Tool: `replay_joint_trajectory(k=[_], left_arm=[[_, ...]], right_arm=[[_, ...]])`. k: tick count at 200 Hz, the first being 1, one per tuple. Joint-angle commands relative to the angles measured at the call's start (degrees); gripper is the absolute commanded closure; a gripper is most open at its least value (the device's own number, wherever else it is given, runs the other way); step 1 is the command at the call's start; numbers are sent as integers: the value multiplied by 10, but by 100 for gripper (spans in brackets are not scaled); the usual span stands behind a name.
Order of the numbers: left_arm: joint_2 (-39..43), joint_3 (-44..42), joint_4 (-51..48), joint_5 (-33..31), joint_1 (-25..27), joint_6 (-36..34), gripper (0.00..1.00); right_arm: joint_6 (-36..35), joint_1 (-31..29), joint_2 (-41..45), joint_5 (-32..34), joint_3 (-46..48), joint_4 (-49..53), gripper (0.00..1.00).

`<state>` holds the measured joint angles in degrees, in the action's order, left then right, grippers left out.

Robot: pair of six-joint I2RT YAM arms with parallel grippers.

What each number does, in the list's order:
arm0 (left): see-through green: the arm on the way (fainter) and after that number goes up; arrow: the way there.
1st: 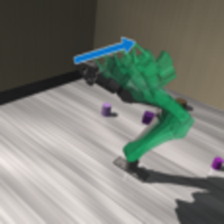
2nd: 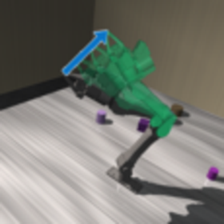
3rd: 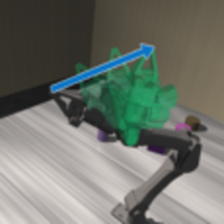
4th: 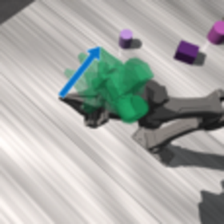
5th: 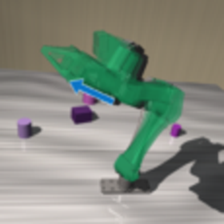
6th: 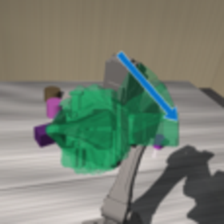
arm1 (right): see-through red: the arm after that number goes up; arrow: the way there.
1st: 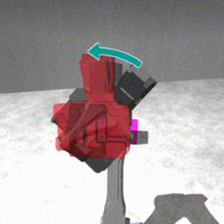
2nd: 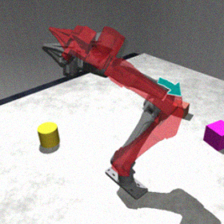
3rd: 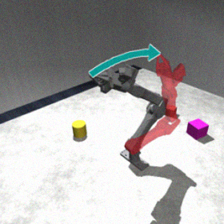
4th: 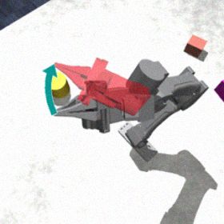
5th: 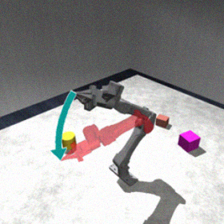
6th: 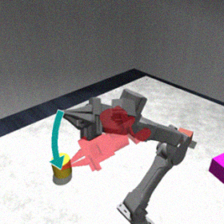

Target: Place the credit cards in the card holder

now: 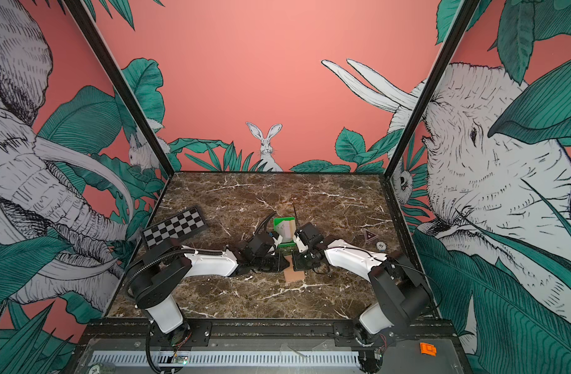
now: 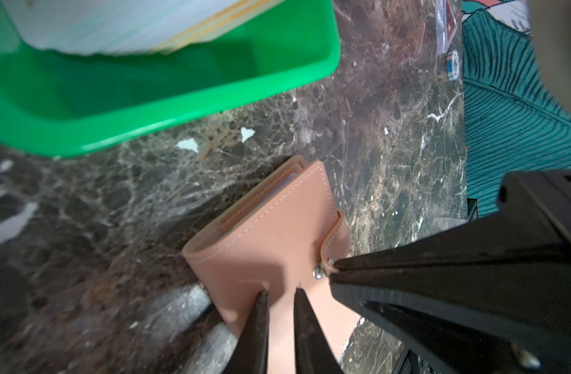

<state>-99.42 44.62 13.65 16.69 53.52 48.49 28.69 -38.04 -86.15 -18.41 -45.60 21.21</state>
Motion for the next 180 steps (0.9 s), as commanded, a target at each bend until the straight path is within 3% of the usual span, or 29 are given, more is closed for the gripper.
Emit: replay_joint_trajectory(k=[1, 98, 180], left_arm=[[-8, -16, -13, -5, -3, 4, 82], [-7, -19, -9, -5, -2, 6, 82], [-3, -24, -6, -6, -3, 6, 82]], right_arm=[[-3, -15, -15, -12, 2, 21, 100], [8, -17, -14, 40, -7, 49, 100], [11, -16, -3, 34, -44, 65, 100]])
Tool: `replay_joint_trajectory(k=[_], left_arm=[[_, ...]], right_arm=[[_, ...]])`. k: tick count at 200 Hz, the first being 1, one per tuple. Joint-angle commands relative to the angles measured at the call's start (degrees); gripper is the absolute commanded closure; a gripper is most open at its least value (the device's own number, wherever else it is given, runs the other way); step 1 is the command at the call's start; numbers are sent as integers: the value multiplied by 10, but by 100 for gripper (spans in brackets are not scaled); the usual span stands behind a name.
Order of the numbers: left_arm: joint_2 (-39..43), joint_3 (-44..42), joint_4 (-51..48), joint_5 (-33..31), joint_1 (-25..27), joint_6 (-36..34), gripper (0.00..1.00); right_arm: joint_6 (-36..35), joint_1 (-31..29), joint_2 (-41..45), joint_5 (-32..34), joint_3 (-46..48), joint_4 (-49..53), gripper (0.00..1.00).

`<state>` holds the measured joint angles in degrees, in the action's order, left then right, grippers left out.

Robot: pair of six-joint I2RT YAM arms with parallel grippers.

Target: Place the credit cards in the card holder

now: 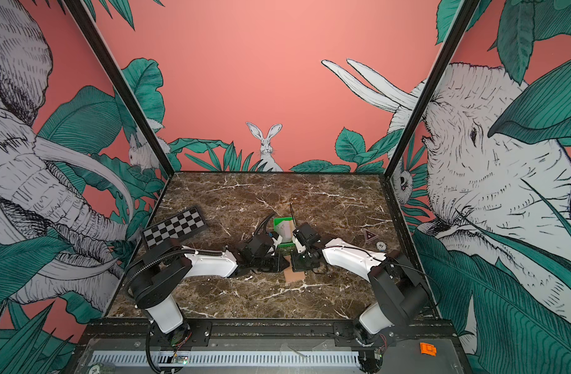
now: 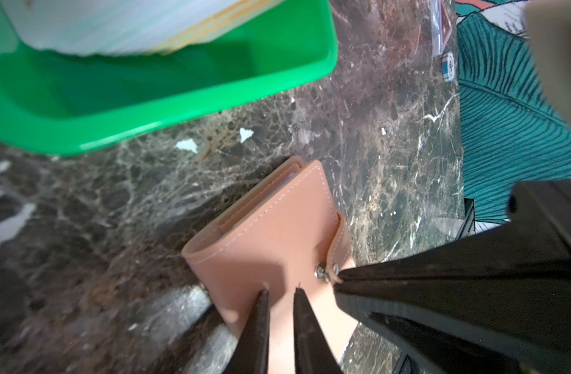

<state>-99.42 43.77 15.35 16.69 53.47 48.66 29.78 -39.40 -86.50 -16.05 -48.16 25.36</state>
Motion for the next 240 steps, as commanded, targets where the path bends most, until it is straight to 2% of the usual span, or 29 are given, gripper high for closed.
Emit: replay_joint_trajectory(k=[1, 240], left_arm=[[-3, -16, -23, -6, -2, 5, 82], [-10, -10, -24, -2, -2, 5, 83]], right_arm=[[1, -2, 0, 11, -18, 24, 100], [-10, -3, -47, 1, -31, 35, 100]])
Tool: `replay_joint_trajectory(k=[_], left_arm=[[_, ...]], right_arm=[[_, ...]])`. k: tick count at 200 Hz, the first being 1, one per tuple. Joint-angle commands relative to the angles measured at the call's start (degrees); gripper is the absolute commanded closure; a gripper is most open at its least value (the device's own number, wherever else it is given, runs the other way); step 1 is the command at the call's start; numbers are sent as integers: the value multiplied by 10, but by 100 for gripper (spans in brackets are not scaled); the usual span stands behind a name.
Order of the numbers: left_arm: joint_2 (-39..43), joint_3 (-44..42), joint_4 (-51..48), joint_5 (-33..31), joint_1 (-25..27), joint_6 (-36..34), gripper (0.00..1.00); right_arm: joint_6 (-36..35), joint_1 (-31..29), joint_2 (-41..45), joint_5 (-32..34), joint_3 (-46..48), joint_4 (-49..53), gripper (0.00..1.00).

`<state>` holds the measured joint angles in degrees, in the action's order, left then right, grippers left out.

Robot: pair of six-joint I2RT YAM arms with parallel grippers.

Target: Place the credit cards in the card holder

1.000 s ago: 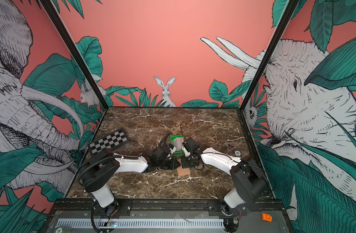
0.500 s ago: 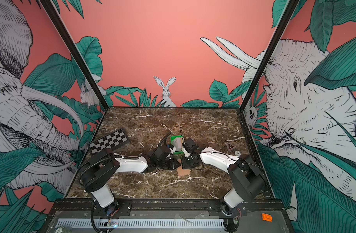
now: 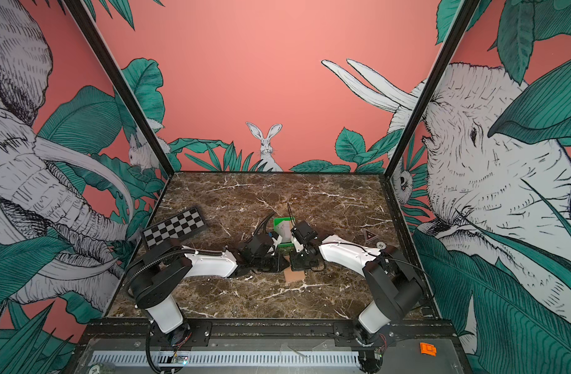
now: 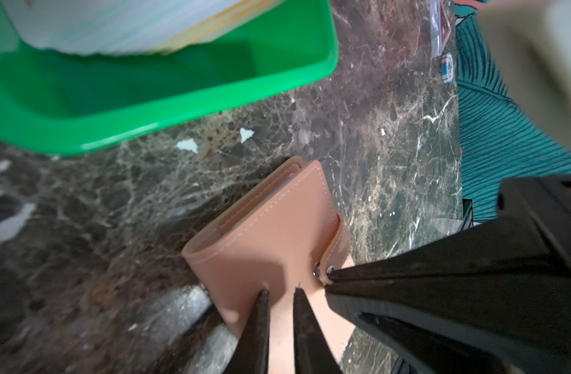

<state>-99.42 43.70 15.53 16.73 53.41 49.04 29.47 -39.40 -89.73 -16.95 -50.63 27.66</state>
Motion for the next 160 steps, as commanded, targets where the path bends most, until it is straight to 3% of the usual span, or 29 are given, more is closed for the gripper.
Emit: replay_joint_trajectory(k=[1, 107, 160], left_arm=[[-10, -9, -25, -3, -1, 1, 83], [-11, -12, -22, -3, -1, 2, 83], [-13, -16, -18, -3, -1, 4, 83]], right_arm=[[-7, -3, -15, 11, -6, 13, 100], [-1, -3, -65, 38, -13, 45, 100], [8, -3, -35, 15, -9, 22, 98]])
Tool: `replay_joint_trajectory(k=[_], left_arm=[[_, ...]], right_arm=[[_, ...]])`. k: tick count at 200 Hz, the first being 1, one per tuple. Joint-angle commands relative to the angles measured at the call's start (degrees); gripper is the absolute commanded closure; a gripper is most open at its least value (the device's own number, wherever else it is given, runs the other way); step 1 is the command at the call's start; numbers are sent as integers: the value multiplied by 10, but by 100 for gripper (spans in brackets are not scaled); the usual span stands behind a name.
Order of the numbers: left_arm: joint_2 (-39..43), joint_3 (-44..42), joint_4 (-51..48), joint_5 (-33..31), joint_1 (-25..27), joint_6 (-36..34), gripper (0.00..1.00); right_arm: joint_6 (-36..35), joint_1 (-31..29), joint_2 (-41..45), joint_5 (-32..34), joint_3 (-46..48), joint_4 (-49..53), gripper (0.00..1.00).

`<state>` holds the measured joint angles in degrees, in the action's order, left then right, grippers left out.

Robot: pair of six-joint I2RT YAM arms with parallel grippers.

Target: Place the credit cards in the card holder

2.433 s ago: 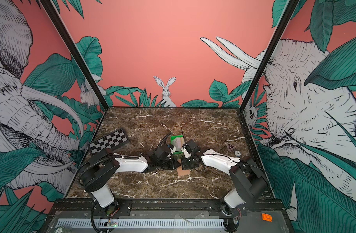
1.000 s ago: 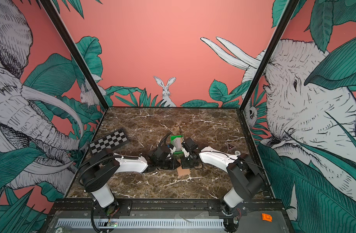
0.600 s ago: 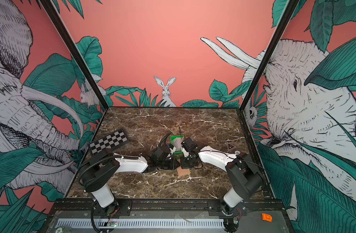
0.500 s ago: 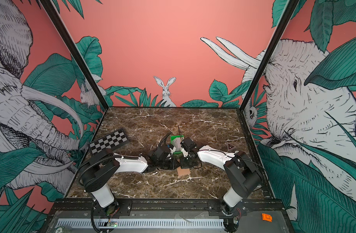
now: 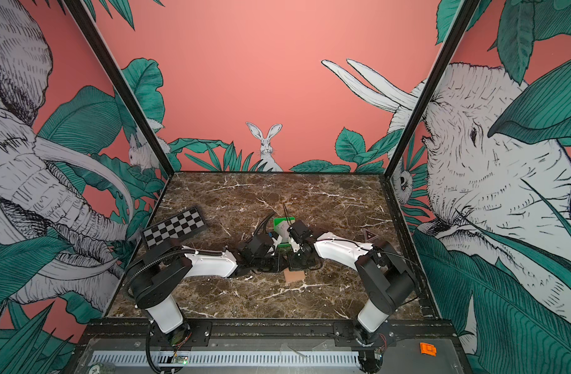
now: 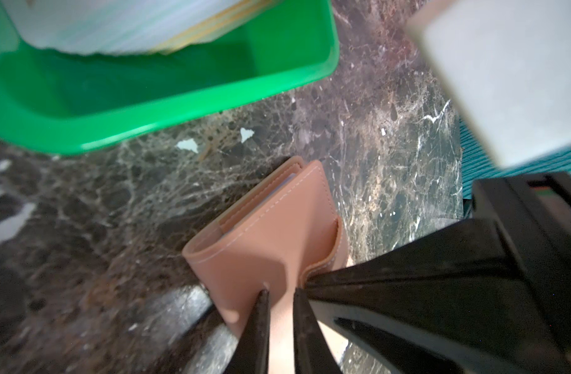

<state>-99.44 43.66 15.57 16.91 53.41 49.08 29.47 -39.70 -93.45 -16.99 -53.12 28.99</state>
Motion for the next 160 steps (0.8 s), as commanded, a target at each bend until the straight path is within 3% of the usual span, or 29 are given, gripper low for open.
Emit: replay_joint_trajectory(k=[1, 73, 160], left_arm=[[-13, -15, -18, -5, -1, 3, 83], [-11, -18, -16, -6, -1, 5, 83], [-12, -18, -14, -6, -1, 7, 83]], right_arm=[[8, 0, 3, 15, 15, 7, 98], [10, 5, 59, 8, 1, 15, 88], [-3, 43, 94, 37, 15, 38, 88]])
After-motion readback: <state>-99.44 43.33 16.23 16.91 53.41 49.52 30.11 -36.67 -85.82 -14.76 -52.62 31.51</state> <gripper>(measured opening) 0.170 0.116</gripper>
